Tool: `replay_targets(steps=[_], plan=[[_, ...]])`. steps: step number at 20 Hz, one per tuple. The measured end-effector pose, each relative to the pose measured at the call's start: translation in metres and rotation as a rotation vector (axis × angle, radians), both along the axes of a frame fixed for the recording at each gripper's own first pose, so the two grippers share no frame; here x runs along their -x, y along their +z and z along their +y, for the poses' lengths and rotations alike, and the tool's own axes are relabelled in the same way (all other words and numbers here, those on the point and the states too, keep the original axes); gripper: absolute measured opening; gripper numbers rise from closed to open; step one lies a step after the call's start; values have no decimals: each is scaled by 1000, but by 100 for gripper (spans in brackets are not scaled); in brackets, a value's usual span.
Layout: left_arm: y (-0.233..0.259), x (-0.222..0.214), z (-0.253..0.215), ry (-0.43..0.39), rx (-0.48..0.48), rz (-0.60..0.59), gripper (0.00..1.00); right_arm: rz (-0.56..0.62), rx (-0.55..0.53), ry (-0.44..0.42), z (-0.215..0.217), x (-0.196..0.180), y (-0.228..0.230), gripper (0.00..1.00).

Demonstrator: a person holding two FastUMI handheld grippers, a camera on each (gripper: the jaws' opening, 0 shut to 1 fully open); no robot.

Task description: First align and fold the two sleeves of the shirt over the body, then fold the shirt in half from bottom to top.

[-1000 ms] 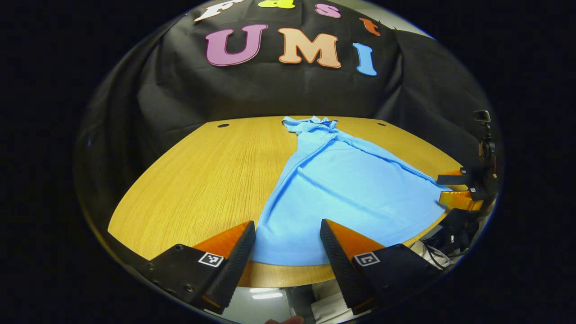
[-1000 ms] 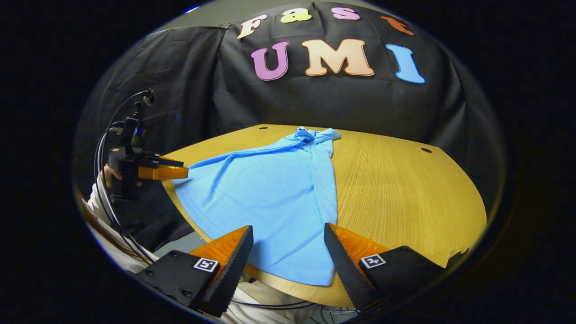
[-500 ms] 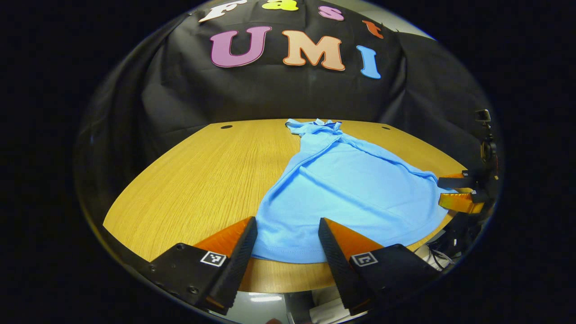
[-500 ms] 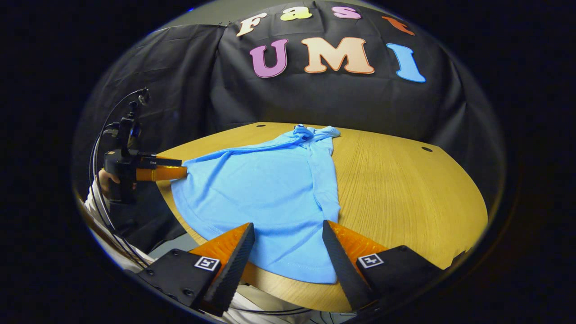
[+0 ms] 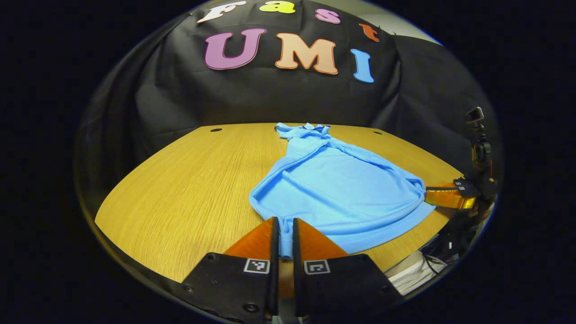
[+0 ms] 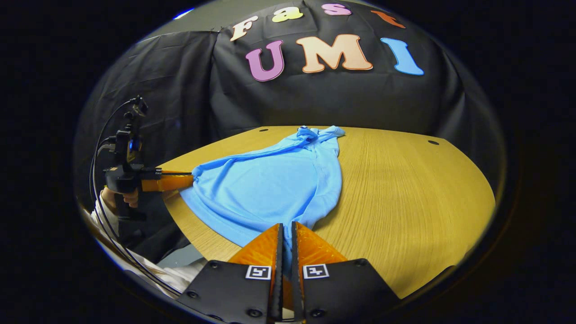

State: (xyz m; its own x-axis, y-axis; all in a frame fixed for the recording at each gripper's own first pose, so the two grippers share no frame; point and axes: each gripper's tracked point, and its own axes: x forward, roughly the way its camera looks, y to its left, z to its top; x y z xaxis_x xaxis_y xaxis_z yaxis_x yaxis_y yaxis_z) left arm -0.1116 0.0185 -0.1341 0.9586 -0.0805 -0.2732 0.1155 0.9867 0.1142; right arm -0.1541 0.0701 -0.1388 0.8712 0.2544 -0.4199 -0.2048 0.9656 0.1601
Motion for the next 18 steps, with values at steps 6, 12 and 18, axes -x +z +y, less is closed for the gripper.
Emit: replay_targets(steps=[6, 12, 18], plan=[[2, -1, -2, -9, 31, -18, 2, -6, 10, -4, 2, -4, -3, 6], [25, -8, -3, -14, 57, -77, 0, -4, -26, -37, -6, -9, 11, 4], [62, -30, -11, -27, 68, -138, 0, -38, -29, -56, -11, -47, 32, 3]])
